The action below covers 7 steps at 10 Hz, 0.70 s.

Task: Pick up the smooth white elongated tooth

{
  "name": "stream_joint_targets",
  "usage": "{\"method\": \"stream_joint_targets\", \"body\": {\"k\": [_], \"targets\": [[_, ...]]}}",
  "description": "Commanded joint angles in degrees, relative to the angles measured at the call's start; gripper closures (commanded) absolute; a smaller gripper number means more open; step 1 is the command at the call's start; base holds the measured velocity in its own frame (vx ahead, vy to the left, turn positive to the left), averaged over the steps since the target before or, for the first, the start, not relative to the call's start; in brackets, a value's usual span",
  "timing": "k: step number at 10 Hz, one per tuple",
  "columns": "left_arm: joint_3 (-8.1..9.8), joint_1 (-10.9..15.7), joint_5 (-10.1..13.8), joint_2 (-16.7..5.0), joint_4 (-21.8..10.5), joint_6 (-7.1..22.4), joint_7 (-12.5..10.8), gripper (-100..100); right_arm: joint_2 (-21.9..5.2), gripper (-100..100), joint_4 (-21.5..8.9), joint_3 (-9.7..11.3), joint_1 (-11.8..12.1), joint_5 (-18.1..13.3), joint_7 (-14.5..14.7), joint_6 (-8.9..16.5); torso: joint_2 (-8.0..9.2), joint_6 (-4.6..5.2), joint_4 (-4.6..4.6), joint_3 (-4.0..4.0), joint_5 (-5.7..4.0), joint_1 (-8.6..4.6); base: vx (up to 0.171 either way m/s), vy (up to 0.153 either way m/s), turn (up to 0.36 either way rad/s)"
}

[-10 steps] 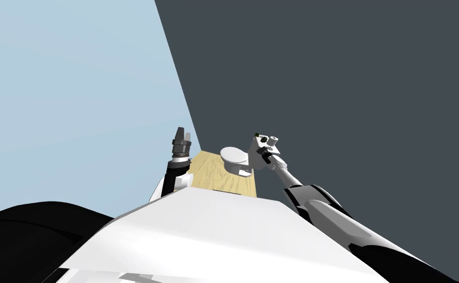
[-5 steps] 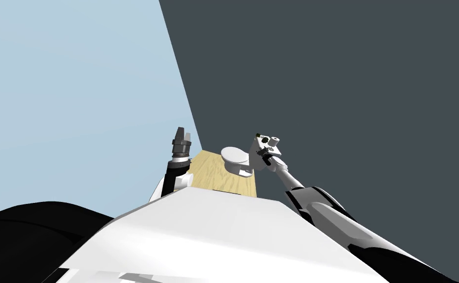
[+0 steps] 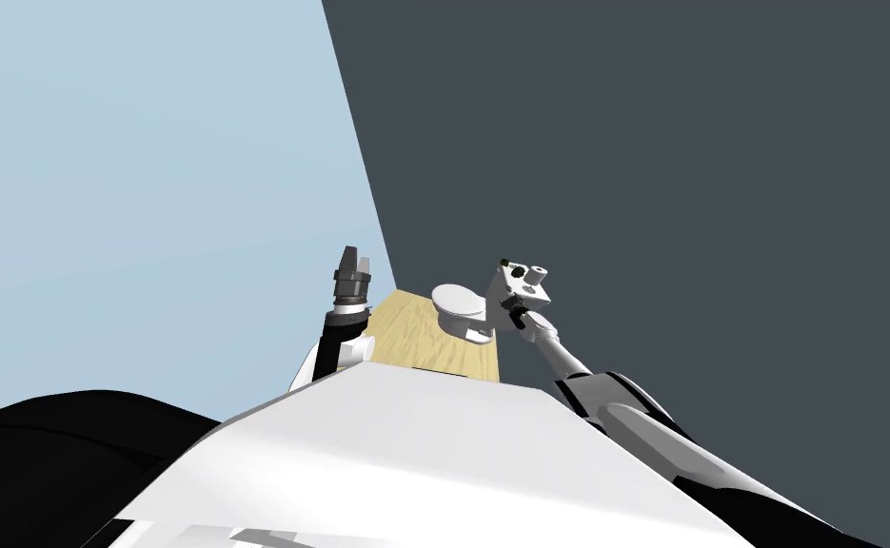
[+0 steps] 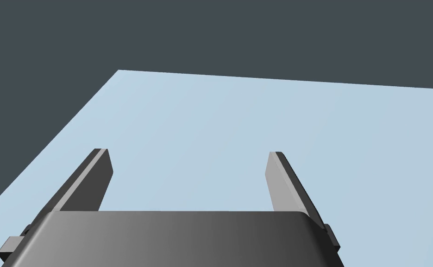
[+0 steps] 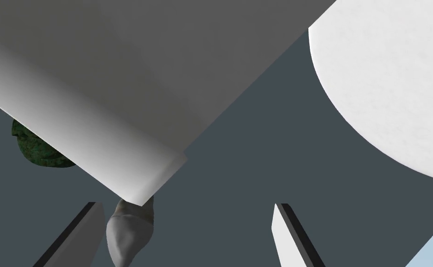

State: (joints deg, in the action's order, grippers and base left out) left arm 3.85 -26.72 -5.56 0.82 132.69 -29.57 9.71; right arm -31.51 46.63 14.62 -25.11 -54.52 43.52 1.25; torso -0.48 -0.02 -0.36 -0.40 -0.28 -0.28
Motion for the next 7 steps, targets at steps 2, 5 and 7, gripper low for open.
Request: {"method": "stream_joint_targets", "body": {"k": [2, 5, 7], "targets": [[0.00, 0.0, 0.0, 0.0, 0.0, 0.0, 0.0, 0, -0.2, -100, 1.3, 2.0, 2.1, -2.6, -1.6, 3.7, -0.01, -0.01, 0.00, 0.00, 0.01, 0.02, -0.027, 0.019, 0.175], [0.00, 0.0, 0.0, 0.0, 0.0, 0.0, 0.0, 0, -0.2, -100, 2.5, 2.9, 2.9, -4.1, -2.5, 5.9, -0.05, 0.00, 0.00, -0.03, 0.01, 0.02, -0.011, 0.014, 0.076], [0.00, 0.0, 0.0, 0.0, 0.0, 0.0, 0.0, 0, -0.3, -100, 4.0, 3.9, 3.5, -5.6, -3.3, 8.3, -0.10, -0.02, -0.01, -0.05, 0.02, 0.03, 0.003, 0.013, 0.151]]}}
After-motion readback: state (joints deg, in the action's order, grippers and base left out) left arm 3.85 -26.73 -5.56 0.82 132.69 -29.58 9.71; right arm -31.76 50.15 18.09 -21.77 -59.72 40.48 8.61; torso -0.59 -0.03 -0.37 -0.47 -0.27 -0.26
